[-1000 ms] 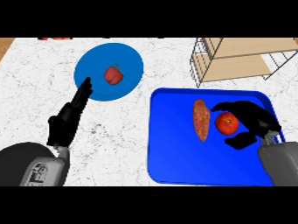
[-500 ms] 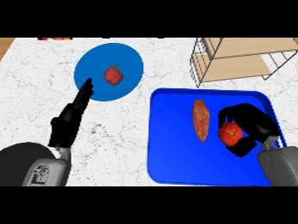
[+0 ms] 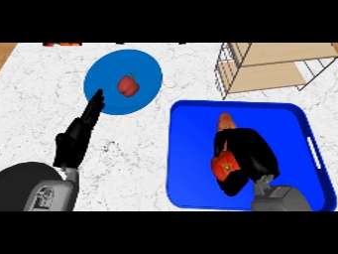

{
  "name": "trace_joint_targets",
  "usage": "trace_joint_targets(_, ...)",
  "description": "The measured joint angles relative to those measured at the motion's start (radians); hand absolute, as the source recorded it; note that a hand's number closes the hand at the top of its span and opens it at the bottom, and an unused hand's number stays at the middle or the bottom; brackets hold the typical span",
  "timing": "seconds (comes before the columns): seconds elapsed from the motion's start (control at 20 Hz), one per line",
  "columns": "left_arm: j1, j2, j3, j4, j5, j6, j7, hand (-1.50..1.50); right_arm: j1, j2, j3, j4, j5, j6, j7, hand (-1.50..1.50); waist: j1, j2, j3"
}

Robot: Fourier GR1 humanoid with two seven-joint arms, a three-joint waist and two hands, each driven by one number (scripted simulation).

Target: Pick the tomato from the tray and place it in the tiered shelf

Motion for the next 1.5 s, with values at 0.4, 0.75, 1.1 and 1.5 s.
trace_joint_targets(0.4,-0.006,-0.004,-0.001,0.011,-0.002,0.0,0.002,0.0,-0.014,0.061,0.209,-0.236,-0.121,-0.278,0.313,1.5,0.001,0.0,0.001)
trace_joint_targets(0.75,-0.006,0.001,0.004,-0.005,0.002,-0.004,0.011,0.0,-0.151,0.069,0.28,-0.451,-0.048,-0.315,0.59,1.5,0.002,0.001,0.0)
trace_joint_targets(1.1,0.005,0.002,0.004,-0.013,0.0,-0.006,0.011,0.0,-0.365,0.067,0.153,-0.524,0.049,-0.213,0.678,1.5,0.002,0.002,0.0)
trace_joint_targets(1.5,0.011,-0.007,-0.007,-0.022,-0.013,0.003,0.014,0.0,-0.586,0.028,-0.068,-0.479,0.079,-0.13,0.664,1.5,0.002,0.002,0.0)
